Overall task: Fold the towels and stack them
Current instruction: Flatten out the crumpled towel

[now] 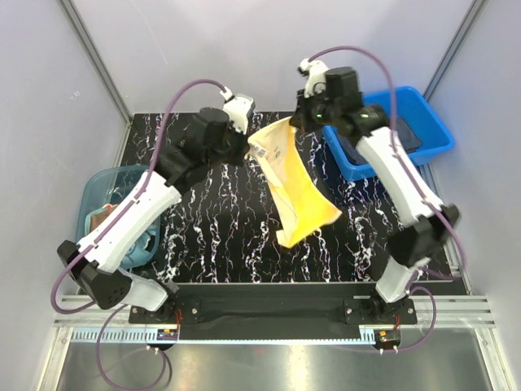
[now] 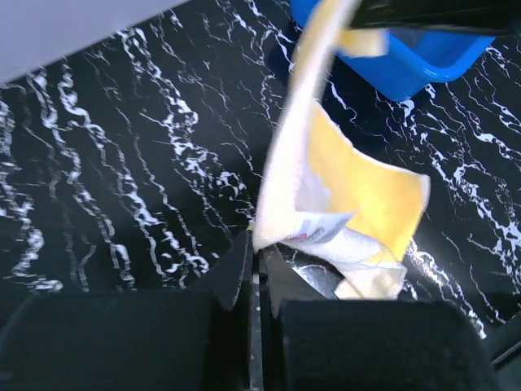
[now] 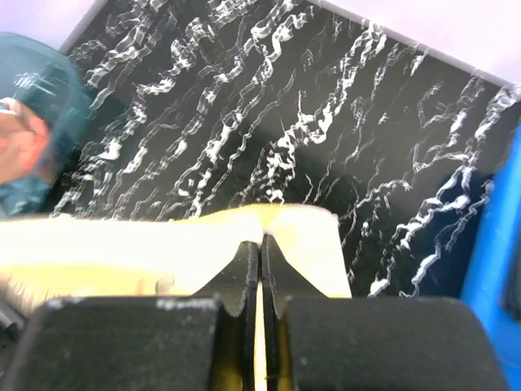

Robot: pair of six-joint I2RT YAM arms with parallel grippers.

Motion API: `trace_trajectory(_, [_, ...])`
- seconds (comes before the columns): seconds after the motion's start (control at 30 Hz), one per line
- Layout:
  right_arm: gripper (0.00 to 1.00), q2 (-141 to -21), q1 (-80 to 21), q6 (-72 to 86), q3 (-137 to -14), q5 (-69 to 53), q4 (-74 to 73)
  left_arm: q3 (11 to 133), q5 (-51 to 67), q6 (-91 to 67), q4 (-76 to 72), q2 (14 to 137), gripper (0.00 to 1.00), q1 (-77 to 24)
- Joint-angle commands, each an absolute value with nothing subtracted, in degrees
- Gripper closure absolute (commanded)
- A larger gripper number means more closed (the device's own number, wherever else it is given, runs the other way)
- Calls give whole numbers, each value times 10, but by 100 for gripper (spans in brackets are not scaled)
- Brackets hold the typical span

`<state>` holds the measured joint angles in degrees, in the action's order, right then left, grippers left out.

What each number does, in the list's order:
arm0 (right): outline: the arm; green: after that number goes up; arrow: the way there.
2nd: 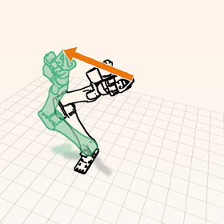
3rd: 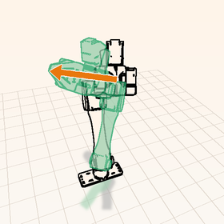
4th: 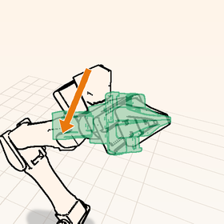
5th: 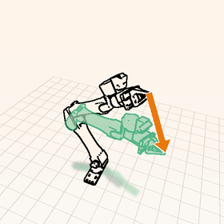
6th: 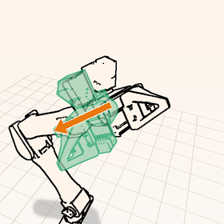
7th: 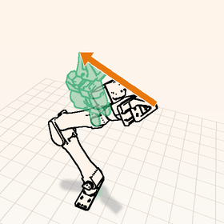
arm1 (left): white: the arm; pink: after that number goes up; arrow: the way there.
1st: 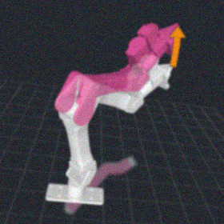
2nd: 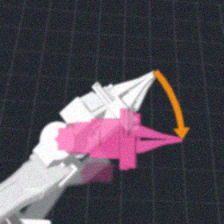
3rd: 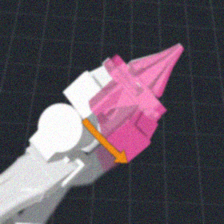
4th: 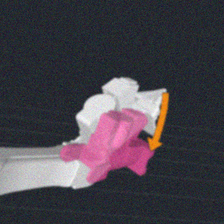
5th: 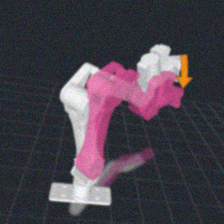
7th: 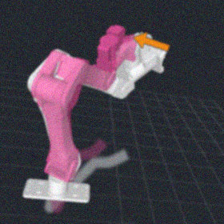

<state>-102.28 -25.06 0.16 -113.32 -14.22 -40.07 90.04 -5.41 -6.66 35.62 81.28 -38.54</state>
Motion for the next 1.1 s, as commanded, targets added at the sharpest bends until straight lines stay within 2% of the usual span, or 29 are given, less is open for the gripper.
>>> trace_trajectory(0.0, [100,-868,-248,-23,-1081,-130,-419,949,-45,-4,475,762,100,-386])
trace_trajectory(0.17, [100,-681,-250,-61,-888,-232,-315,927,81,-4,462,684,100,-388])
trace_trajectory(0.27, [100,-582,-252,-56,-813,-276,-263,918,157,-4,459,657,100,-390])
trace_trajectory(0.4, [100,-506,-253,-41,-775,-323,-238,938,207,14,486,650,100,-399])
trace_trajectory(0.5, [100,-495,-254,-33,-775,-329,-230,987,207,29,520,664,100,-408])
trace_trajectory(0.7, [100,-513,-254,-68,-803,-281,-224,1045,113,98,565,702,100,-409])
trace_trajectory(0.8, [100,-592,-253,-125,-844,-257,-254,1041,42,154,559,743,100,-394])
trace_trajectory(0.97, [100,-716,-249,-200,-897,-225,-228,1080,54,208,542,851,100,-314])
trace_trajectory(1.07, [100,-828,-229,-235,-968,-233,-228,1128,-9,237,513,927,100,-276])
